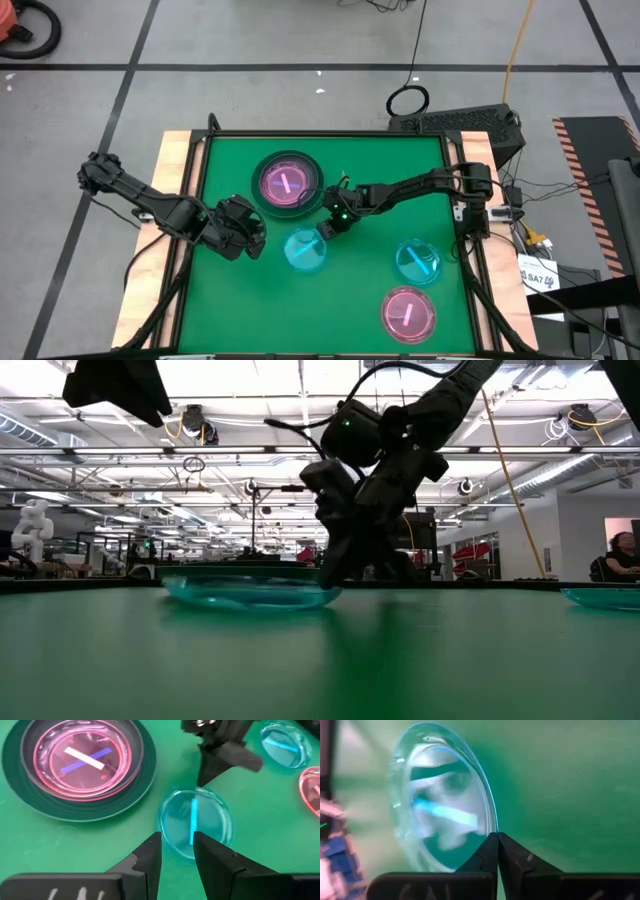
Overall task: Stack plastic plates
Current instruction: Stack the left blue plate on the pink plate
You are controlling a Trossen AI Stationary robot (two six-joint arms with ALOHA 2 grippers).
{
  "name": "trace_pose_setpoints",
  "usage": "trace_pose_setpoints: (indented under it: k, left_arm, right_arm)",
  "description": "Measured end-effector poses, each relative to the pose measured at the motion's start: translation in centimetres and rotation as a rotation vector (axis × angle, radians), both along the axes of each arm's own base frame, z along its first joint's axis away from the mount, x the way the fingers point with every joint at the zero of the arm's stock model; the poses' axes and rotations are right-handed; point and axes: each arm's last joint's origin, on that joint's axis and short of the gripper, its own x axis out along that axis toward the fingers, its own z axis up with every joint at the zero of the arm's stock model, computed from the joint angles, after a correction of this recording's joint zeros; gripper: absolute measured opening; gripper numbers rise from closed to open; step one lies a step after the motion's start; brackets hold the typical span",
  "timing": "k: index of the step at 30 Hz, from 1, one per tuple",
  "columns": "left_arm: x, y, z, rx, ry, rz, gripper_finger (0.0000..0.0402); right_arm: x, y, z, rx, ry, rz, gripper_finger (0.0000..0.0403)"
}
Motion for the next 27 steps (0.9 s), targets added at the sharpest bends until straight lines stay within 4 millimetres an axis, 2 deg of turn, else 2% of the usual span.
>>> trace_pose_setpoints:
  k: [6,19,27]
  left_arm:
    - [-0.3,0.2,-0.2,0.031,0.043,-0.015,0.0118]
    - [-0.5,0.3,-0.2,0.075,0.061,-0.031,0.0118]
    - [-0.9,0.8,0.6,0.112,0.029,-0.022,0.0118]
  right_arm:
    - [-0.2,0.2,2.1,0.057,-0.059,0.038,0.0001]
    - [-1.6,0.3,7.9,0.095,-0.196,-0.016,0.0]
    - [-2.5,0.3,10.3,0.12,-0.244,-0.052,0.0]
